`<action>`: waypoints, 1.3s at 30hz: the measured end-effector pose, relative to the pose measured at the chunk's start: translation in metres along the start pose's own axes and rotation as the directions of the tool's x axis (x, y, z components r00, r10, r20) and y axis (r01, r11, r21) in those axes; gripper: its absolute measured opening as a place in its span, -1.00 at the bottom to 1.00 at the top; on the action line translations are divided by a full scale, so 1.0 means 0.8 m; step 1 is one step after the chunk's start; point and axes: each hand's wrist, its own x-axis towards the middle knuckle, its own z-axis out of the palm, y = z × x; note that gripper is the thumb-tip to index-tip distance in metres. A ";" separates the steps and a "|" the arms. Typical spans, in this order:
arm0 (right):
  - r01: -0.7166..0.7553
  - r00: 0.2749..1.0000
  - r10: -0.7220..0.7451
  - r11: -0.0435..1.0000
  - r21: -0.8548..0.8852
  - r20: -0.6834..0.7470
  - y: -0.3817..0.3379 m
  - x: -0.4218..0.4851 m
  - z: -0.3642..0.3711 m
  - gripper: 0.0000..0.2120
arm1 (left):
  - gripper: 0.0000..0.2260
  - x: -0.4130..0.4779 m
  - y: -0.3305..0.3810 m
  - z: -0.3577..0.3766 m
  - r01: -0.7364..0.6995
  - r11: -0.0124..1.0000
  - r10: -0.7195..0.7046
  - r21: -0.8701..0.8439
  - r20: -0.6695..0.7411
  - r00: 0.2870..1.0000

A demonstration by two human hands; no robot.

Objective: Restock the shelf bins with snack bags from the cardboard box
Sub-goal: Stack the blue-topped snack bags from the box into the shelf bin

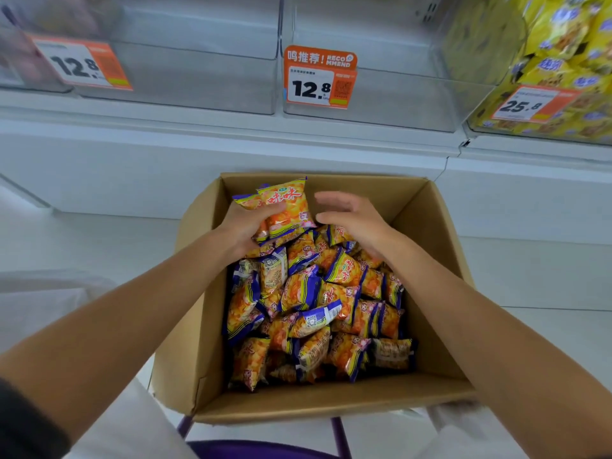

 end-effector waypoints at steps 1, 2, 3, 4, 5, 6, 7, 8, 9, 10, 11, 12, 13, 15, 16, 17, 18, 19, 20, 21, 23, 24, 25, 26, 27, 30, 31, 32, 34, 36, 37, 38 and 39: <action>-0.026 1.000 0.026 1.000 -0.001 -0.010 0.006 0.001 -0.006 -0.59 | -0.53 0.003 -0.004 -0.005 -0.019 0.999 0.021 0.037 -0.043 0.999; -0.058 0.998 0.058 0.998 -0.011 -0.014 0.015 0.004 -0.009 -0.61 | -0.51 0.005 -0.007 -0.009 -0.042 0.996 0.047 0.074 -0.072 0.996; -0.094 0.996 0.094 0.995 -0.039 -0.012 0.023 0.007 -0.009 -0.62 | -0.50 0.007 -0.011 -0.011 -0.068 0.992 0.078 0.111 -0.095 0.992; -0.140 0.990 0.139 0.987 -0.083 -0.015 0.033 0.011 -0.005 -0.62 | -0.47 0.008 -0.014 -0.012 -0.091 0.986 0.108 0.143 -0.118 0.987; -0.195 0.981 0.193 0.972 -0.129 -0.025 0.044 0.018 0.001 -0.61 | -0.42 0.009 -0.016 -0.012 -0.107 0.980 0.132 0.170 -0.144 0.981; -0.256 0.967 0.253 0.953 -0.164 -0.038 0.055 0.025 0.010 -0.59 | -0.36 0.010 -0.017 -0.011 -0.124 0.975 0.156 0.187 -0.169 0.973; -0.314 0.949 0.311 0.931 -0.188 -0.048 0.063 0.031 0.020 -0.55 | -0.30 0.013 -0.018 -0.011 -0.137 0.971 0.176 0.198 -0.194 0.965; -0.362 0.932 0.360 0.909 -0.206 -0.049 0.071 0.037 0.032 -0.51 | -0.25 0.016 -0.019 -0.012 -0.150 0.966 0.196 0.212 -0.215 0.957; -0.392 0.919 0.392 0.891 -0.226 -0.047 0.077 0.041 0.045 -0.47 | -0.21 0.019 -0.019 -0.014 -0.154 0.960 0.209 0.233 -0.234 0.950; -0.406 0.912 0.407 0.879 -0.251 -0.049 0.084 0.045 0.056 -0.45 | -0.18 0.022 -0.020 -0.015 -0.155 0.956 0.218 0.250 -0.248 0.944; -0.400 0.915 0.399 0.875 -0.273 -0.061 0.088 0.046 0.066 -0.45 | -0.15 0.022 -0.020 -0.016 -0.152 0.955 0.219 0.256 -0.260 0.940; -0.390 0.920 0.381 0.875 -0.287 -0.087 0.091 0.047 0.072 -0.47 | -0.13 0.025 -0.021 -0.017 -0.151 0.955 0.221 0.257 -0.272 0.936; -0.383 0.924 0.365 0.879 -0.283 -0.116 0.093 0.047 0.074 -0.50 | -0.12 0.025 -0.020 -0.018 -0.149 0.952 0.226 0.267 -0.286 0.931; -0.389 0.919 0.364 0.901 -0.193 -0.153 0.094 0.047 0.067 -0.48 | -0.18 0.026 -0.021 -0.020 -0.161 0.942 0.254 0.295 -0.311 0.916; -0.388 0.915 0.370 0.915 -0.107 -0.159 0.092 0.045 0.058 -0.44 | -0.21 0.027 -0.021 -0.020 -0.175 0.939 0.269 0.295 -0.317 0.910; -0.369 0.918 0.362 0.929 -0.014 -0.164 0.089 0.041 0.046 -0.41 | -0.21 0.027 -0.020 -0.019 -0.179 0.941 0.272 0.285 -0.327 0.905; -0.335 0.923 0.344 0.939 0.080 -0.171 0.084 0.036 0.032 -0.39 | -0.17 0.026 -0.019 -0.017 -0.186 0.947 0.272 0.263 -0.338 0.901; -0.293 0.932 0.325 0.937 0.190 -0.163 0.078 0.031 0.017 -0.40 | -0.10 0.025 -0.018 -0.014 -0.180 0.956 0.254 0.232 -0.346 0.903; -0.248 0.945 0.300 0.918 0.308 -0.133 0.070 0.026 0.003 -0.43 | -0.04 0.026 -0.019 -0.011 -0.167 0.964 0.232 0.206 -0.354 0.906; -0.214 0.960 0.269 0.887 0.408 -0.080 0.059 0.021 -0.009 -0.48 | 0.01 0.022 -0.016 -0.006 -0.154 0.972 0.209 0.178 -0.354 0.912; -0.186 0.981 0.192 0.843 0.504 0.042 0.036 0.013 -0.027 -0.53 | 0.11 0.018 -0.011 0.007 -0.133 0.983 0.167 0.127 -0.322 0.932; -0.185 0.983 0.164 0.842 0.506 0.086 0.026 0.011 -0.030 -0.52 | 0.16 0.017 -0.009 0.014 -0.129 0.985 0.157 0.113 -0.295 0.943; -0.186 0.982 0.150 0.850 0.492 0.113 0.016 0.010 -0.030 -0.51 | 0.21 0.011 -0.005 0.022 -0.131 0.987 0.153 0.098 -0.257 0.954; -0.187 0.981 0.141 0.868 0.460 0.133 0.007 0.009 -0.029 -0.53 | 0.20 0.010 -0.002 0.029 -0.137 0.987 0.152 0.080 -0.232 0.961; -0.189 0.980 0.142 0.884 0.427 0.139 -0.003 0.011 -0.026 -0.55 | 0.16 0.008 0.001 0.035 -0.134 0.989 0.145 0.064 -0.219 0.965; -0.161 0.983 0.118 0.925 0.344 0.142 -0.031 0.007 -0.021 -0.48 | 0.11 0.003 0.016 0.042 -0.155 0.986 0.163 0.063 -0.158 0.974; -0.160 0.984 0.122 0.927 0.339 0.131 -0.038 0.006 -0.022 -0.40 | 0.11 -0.003 0.023 0.043 -0.166 0.985 0.171 0.050 -0.133 0.976; -0.161 0.984 0.122 0.920 0.357 0.131 -0.046 0.004 -0.026 -0.32 | 0.09 -0.007 0.028 0.042 -0.171 0.985 0.173 0.030 -0.105 0.979; -0.172 0.980 0.114 0.895 0.411 0.163 -0.062 -0.002 -0.034 -0.32 | -0.05 -0.018 0.043 0.041 -0.149 0.987 0.152 -0.056 0.039 0.988; -0.180 0.973 0.094 0.878 0.444 0.210 -0.078 -0.009 -0.042 -0.59 | -0.29 -0.036 0.061 0.040 -0.141 0.982 0.164 -0.126 0.202 0.966; -0.187 0.969 0.089 0.872 0.453 0.229 -0.085 -0.012 -0.045 -0.70 | -0.27 -0.040 0.069 0.040 -0.148 0.982 0.172 -0.114 0.249 0.953; -0.186 0.965 0.078 0.875 0.448 0.249 -0.093 -0.017 -0.049 -0.76 | -0.15 -0.044 0.075 0.042 -0.162 0.983 0.180 -0.086 0.270 0.946; -0.179 0.964 0.068 0.880 0.439 0.257 -0.099 -0.021 -0.051 -0.78 | -0.02 -0.050 0.082 0.045 -0.181 0.982 0.188 -0.049 0.260 0.947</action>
